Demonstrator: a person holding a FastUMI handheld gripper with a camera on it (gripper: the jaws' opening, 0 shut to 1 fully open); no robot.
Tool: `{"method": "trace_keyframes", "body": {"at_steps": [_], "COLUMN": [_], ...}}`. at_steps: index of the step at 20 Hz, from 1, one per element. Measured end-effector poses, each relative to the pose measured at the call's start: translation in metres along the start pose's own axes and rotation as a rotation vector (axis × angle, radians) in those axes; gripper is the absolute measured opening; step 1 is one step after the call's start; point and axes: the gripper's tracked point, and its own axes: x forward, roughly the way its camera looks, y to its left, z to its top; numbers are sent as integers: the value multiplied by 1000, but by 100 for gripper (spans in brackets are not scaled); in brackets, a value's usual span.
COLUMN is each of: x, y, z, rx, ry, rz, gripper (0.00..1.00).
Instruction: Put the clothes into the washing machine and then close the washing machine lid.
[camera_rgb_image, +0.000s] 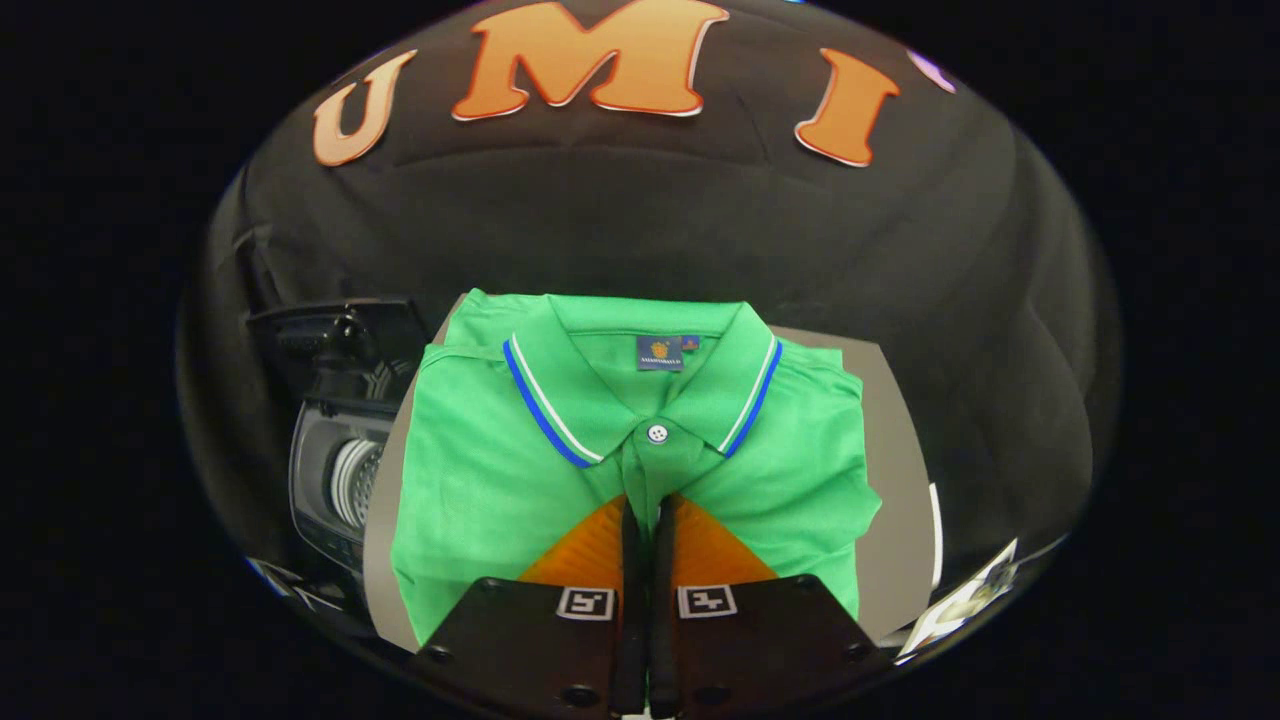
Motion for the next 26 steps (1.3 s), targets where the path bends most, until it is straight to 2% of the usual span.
{"method": "trace_keyframes", "body": {"at_steps": [2,8,14,21,26], "x": [0,-12,-62,-99,-129], "y": [-2,-1,5,49,113], "z": [0,11,52,92,113], "rx": [56,113,161,148,147], "ry": [-29,-115,-280,-478,-570], "rz": [25,65,127,223,336], "gripper": [10,8,8,8,8]}}
